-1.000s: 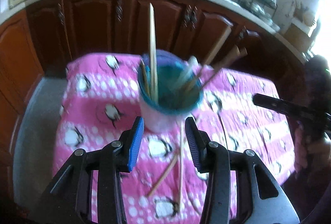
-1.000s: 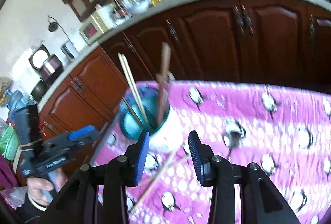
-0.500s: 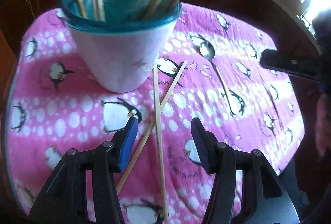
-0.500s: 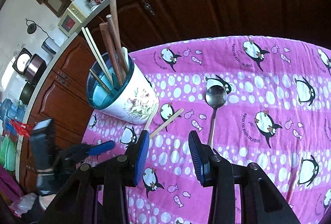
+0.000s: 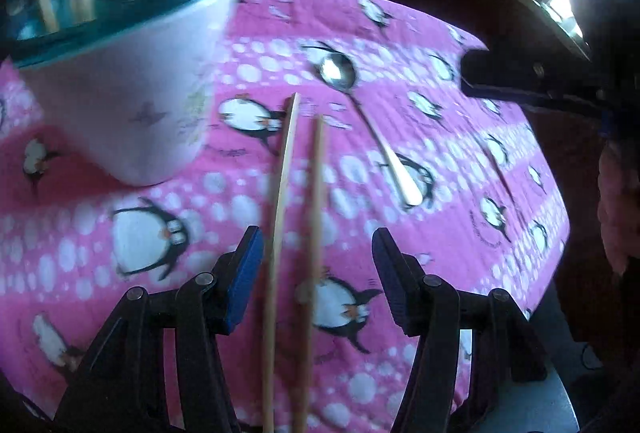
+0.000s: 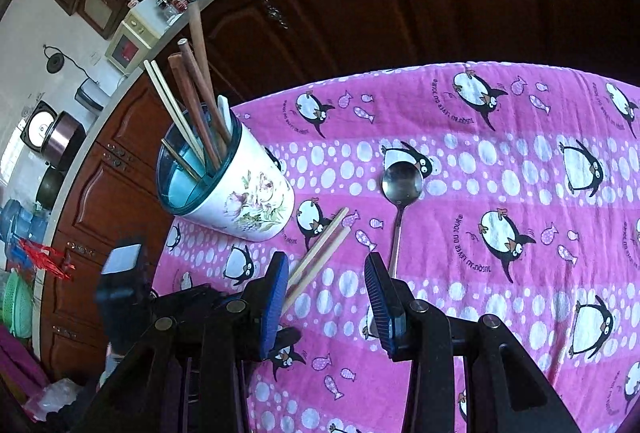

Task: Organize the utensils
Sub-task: 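Move both tools back over the loose chopsticks and steel spoon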

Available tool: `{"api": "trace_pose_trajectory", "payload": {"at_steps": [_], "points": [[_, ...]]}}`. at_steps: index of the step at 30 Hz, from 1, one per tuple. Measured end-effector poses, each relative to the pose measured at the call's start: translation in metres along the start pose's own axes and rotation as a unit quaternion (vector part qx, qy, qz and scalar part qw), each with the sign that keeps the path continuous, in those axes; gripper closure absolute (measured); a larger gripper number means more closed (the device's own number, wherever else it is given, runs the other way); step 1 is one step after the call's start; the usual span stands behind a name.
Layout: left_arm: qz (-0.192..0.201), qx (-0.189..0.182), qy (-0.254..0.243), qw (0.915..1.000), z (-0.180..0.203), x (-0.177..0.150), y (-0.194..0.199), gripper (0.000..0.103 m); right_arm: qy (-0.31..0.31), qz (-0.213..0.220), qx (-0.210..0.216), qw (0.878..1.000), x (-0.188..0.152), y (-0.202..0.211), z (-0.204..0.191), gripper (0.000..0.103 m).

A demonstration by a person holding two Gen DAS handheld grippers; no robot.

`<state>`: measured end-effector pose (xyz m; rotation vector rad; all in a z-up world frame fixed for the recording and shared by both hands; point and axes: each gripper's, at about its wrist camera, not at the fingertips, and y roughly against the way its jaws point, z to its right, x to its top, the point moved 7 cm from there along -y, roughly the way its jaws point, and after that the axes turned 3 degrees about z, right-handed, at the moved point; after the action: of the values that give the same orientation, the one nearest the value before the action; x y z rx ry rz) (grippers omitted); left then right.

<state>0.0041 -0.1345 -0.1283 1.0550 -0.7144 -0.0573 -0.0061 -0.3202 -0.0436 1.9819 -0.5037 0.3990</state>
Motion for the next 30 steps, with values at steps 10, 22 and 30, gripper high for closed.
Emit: {"api": "trace_pose_trajectory", "payload": {"at_steps": [10, 22, 30], "points": [[-0.028, 0.062, -0.033, 0.9971, 0.000, -0.019, -0.008, 0.047, -0.013, -0.015, -0.022, 1.000, -0.009, -0.006, 0.019, 0.065], [0.012, 0.119, 0.022, 0.9926, -0.022, 0.014, -0.005, 0.047, -0.009, -0.016, -0.026, 0.999, -0.005, -0.014, 0.019, 0.065], [-0.014, 0.110, -0.036, 0.9931, 0.003, 0.007, -0.014, 0.047, -0.026, -0.033, -0.043, 0.998, 0.002, -0.038, 0.040, 0.065]]}}
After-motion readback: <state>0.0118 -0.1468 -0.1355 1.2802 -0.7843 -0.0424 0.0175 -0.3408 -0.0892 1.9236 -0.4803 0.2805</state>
